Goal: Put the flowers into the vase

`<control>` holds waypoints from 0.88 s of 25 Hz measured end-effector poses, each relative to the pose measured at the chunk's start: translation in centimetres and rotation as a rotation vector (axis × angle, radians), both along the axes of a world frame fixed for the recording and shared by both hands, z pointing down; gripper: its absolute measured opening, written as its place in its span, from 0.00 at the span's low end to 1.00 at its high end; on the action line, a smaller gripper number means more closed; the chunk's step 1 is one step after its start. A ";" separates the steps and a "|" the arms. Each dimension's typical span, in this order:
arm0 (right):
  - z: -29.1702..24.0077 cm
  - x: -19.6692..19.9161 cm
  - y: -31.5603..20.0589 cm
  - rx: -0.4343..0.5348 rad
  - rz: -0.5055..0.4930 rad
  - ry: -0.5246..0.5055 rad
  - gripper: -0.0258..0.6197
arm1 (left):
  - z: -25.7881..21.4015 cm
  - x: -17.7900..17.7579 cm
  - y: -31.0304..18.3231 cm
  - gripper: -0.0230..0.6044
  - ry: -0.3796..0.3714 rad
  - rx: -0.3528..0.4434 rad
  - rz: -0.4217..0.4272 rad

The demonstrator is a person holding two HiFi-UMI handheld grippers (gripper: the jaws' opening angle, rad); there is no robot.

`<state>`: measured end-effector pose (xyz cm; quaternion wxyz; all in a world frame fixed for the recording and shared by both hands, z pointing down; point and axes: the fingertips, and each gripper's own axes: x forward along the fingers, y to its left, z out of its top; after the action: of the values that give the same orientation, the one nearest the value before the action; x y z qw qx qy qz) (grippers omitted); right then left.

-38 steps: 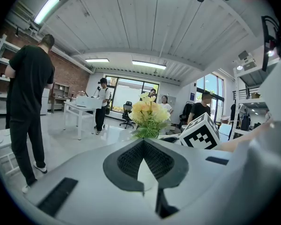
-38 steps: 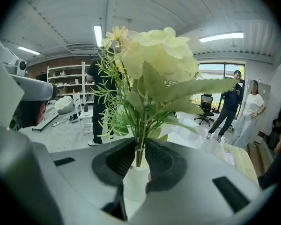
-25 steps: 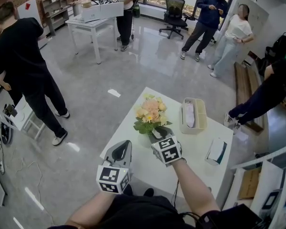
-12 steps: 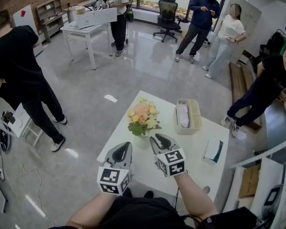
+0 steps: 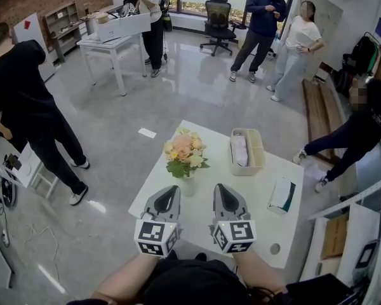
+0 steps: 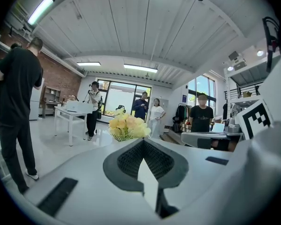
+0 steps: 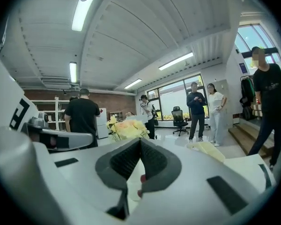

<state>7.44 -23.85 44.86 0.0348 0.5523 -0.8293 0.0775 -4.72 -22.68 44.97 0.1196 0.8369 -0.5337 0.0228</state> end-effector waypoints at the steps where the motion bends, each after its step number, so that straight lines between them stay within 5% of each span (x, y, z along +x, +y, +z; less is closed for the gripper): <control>1: 0.1 0.3 0.2 -0.005 0.010 -0.010 0.05 | 0.0 0.1 0.1 0.04 0.000 0.000 0.001; 22: -0.1 0.1 0.9 -0.016 0.002 -0.009 0.04 | -0.3 0.2 0.1 0.04 0.002 0.000 -0.008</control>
<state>7.52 -22.92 44.79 0.0355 0.5526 -0.8282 0.0866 -4.47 -22.55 44.66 0.1203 0.8347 -0.5370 0.0213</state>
